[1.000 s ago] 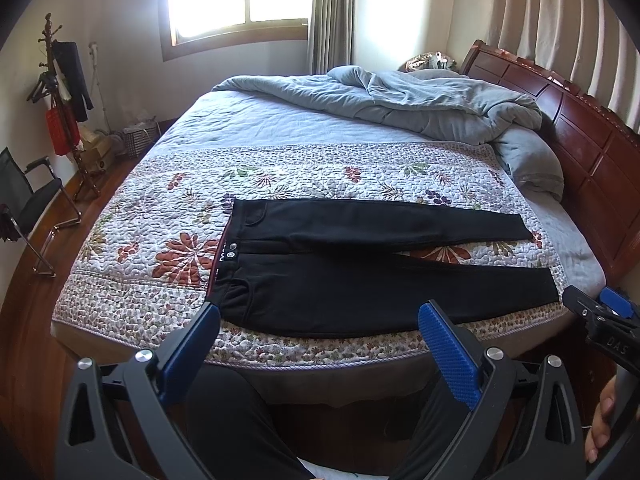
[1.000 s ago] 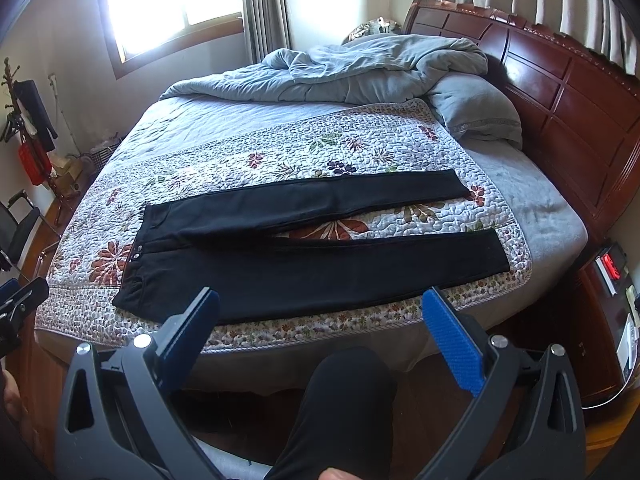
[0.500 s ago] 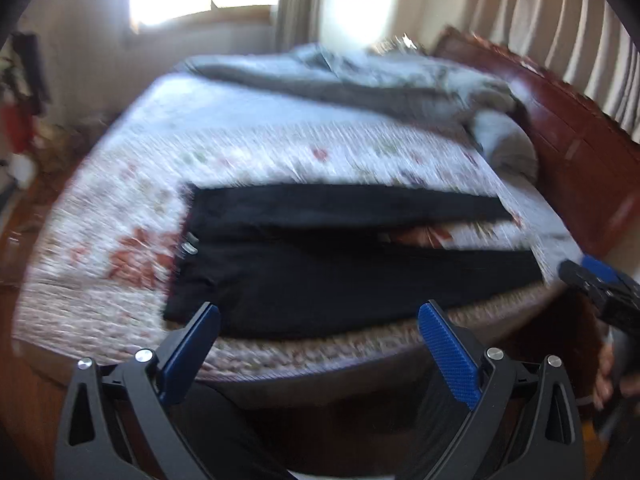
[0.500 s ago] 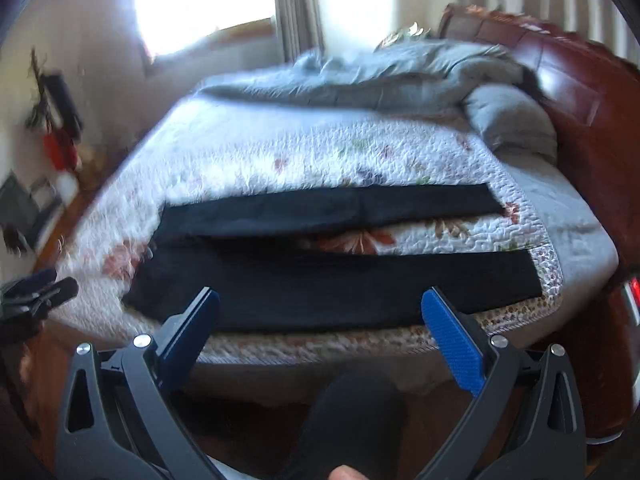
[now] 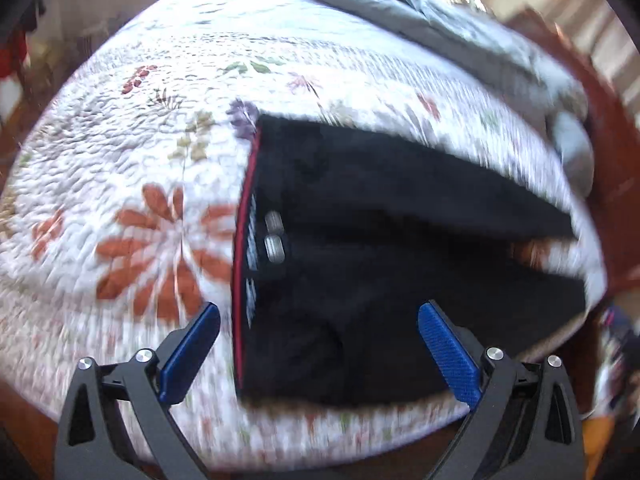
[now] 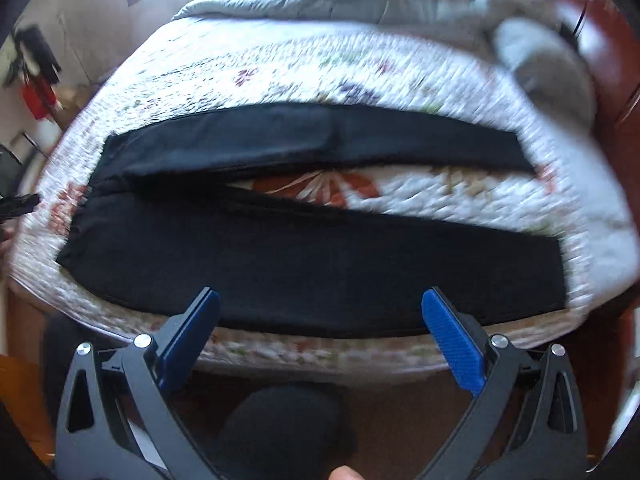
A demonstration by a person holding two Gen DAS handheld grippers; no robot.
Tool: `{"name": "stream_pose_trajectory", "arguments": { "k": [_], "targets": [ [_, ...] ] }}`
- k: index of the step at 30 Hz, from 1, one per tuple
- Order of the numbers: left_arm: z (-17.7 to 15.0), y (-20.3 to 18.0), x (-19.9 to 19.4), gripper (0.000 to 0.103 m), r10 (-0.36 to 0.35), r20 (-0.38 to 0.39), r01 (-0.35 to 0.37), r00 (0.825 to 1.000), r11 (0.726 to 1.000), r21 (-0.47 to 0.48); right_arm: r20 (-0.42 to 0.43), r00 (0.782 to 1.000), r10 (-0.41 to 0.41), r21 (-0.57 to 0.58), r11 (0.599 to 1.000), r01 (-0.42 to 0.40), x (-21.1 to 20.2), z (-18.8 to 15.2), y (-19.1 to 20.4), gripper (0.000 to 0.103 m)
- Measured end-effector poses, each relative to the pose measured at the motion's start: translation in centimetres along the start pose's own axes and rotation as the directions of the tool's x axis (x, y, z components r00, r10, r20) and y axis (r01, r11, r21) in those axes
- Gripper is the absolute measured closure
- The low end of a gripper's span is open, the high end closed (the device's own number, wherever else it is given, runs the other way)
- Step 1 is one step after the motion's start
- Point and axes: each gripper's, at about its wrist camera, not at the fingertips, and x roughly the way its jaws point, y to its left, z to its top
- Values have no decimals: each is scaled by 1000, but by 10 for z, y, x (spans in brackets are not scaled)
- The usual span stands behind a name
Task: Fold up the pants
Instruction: 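Move both tools toward the pants waistband and lower them to the fabric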
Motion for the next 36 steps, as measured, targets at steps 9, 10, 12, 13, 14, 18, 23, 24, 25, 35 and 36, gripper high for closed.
{"name": "stream_pose_trajectory", "arguments": {
  "k": [9, 10, 12, 13, 14, 18, 23, 24, 25, 35, 36],
  "targets": [
    [123, 66, 103, 4, -170, -39, 165, 985, 980, -111, -117, 992, 46, 26, 999, -43, 69, 31, 9, 3],
    [134, 72, 119, 4, -176, -51, 169, 983, 978, -126, -122, 991, 48, 23, 999, -45, 74, 33, 10, 3],
    [147, 77, 139, 4, -200, -57, 190, 978, 972, -141, -130, 990, 53, 19, 999, -51, 83, 38, 14, 3],
    [152, 80, 148, 4, -214, -60, 204, 975, 968, -149, -132, 990, 56, 17, 998, -54, 88, 41, 15, 3],
    [157, 83, 158, 4, -230, -66, 217, 971, 963, -157, -133, 989, 58, 17, 998, -56, 92, 44, 15, 3],
    [170, 82, 188, 4, -223, -106, 212, 969, 971, -108, -140, 987, 85, 26, 996, -83, 104, 57, 19, 3],
    [169, 67, 189, 4, -254, -133, 251, 958, 967, -37, -140, 983, 115, 34, 993, -112, 110, 65, 12, 3],
    [167, 62, 189, 5, -263, -146, 263, 954, 965, -25, -138, 983, 124, 41, 992, -120, 110, 66, 9, 3],
    [166, 54, 191, 5, -261, -161, 264, 952, 964, 3, -135, 980, 143, 56, 989, -136, 110, 68, 4, 3],
    [167, 57, 199, 60, -171, -180, 177, 969, 984, 20, -94, 974, 207, 173, 967, -188, 83, 122, -129, 14],
    [167, 59, 198, 63, -171, -181, 177, 968, 984, 16, -100, 974, 201, 193, 965, -179, 84, 132, -157, 47]
  ]
}}
